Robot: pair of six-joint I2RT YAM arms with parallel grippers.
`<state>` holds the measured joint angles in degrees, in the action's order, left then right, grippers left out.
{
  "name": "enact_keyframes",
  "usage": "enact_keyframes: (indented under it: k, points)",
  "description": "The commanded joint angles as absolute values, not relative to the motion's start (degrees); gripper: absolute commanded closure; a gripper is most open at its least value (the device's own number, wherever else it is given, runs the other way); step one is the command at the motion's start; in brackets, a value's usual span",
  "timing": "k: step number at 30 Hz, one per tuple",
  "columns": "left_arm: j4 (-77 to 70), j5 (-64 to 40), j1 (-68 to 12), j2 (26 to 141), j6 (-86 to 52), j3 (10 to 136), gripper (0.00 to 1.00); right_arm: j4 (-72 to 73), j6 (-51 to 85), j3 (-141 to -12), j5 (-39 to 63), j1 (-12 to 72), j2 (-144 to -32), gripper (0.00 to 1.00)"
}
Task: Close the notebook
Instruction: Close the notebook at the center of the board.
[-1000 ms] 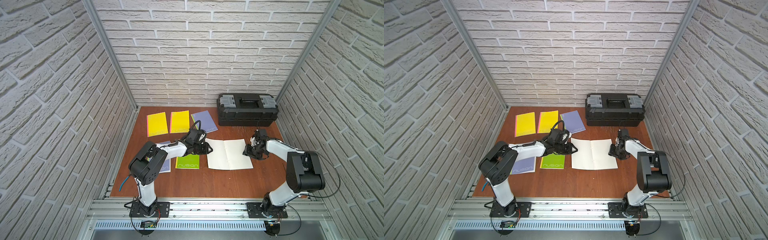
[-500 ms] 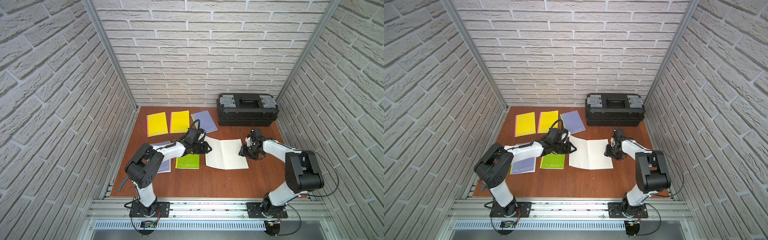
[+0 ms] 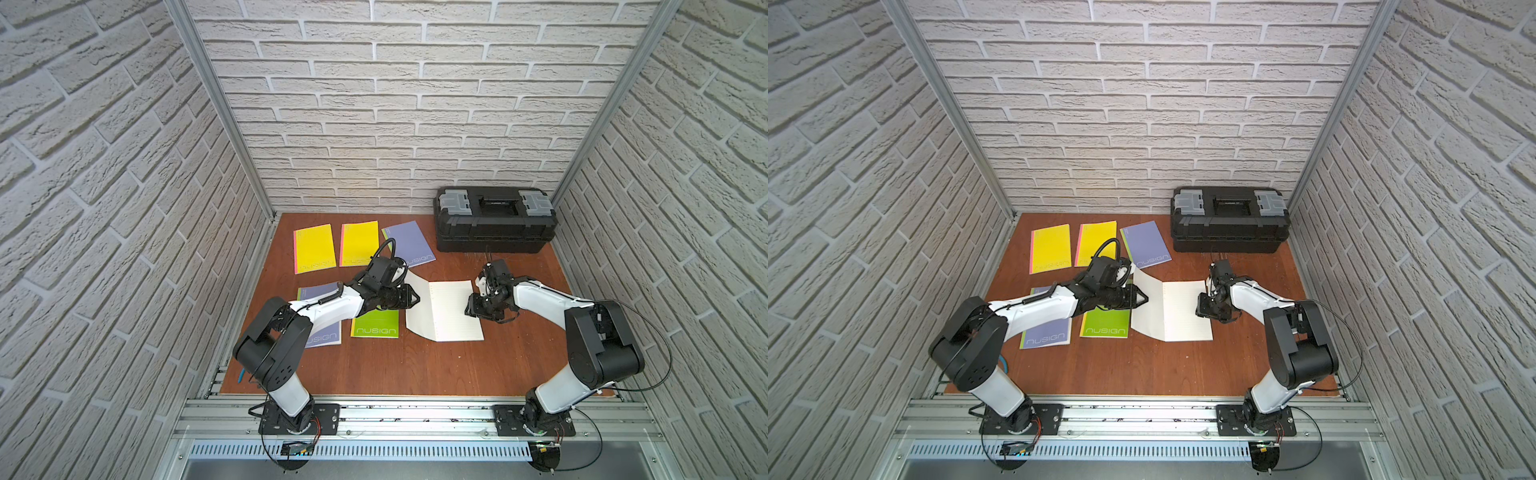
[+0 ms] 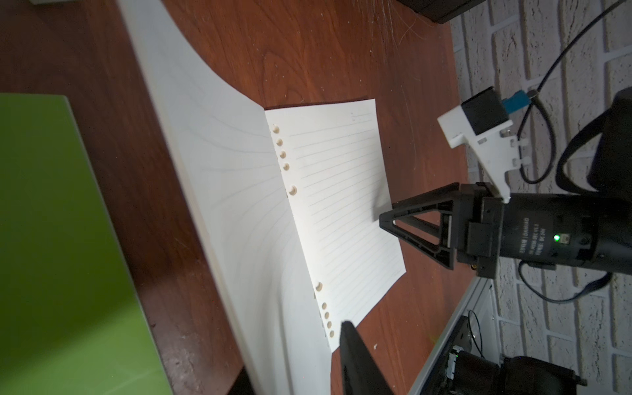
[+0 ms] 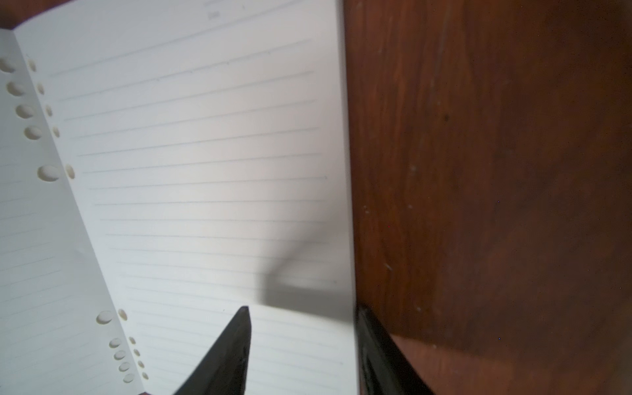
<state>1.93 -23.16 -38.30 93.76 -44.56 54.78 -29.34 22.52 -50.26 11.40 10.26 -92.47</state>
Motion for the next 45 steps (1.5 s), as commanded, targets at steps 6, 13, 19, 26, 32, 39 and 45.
enact_keyframes:
  k: [6, 13, 19, 26, 32, 39, 45]
  points:
    - [2.7, -22.4, -38.1, 90.4, -43.3, 54.6, 0.65, -28.9, 25.7, -51.0, 11.6, 14.1, -92.4, 0.49]
    - [-0.1, -25.0, -38.5, 89.2, -43.5, 54.9, 0.63, -28.0, 26.6, -50.7, 12.2, 15.6, -92.2, 0.49]
    - [-0.8, -26.2, -39.3, 88.2, -43.5, 56.1, 0.61, -27.0, 27.0, -50.8, 13.3, 15.8, -92.4, 0.49]
    - [-3.2, -27.7, -40.5, 88.9, -44.7, 56.7, 0.60, -26.3, 26.9, -51.7, 14.7, 15.9, -93.2, 0.49]
    - [-7.1, -29.8, -41.4, 90.4, -46.5, 56.9, 0.60, -25.4, 27.1, -52.6, 15.9, 16.0, -94.1, 0.49]
    - [-8.8, -30.8, -42.4, 92.1, -47.0, 57.8, 0.59, -25.1, 27.2, -54.6, 16.9, 17.0, -95.7, 0.49]
    - [-10.6, -31.7, -42.5, 94.2, -47.7, 57.7, 0.59, -23.9, 27.4, -55.6, 19.6, 17.7, -96.2, 0.48]
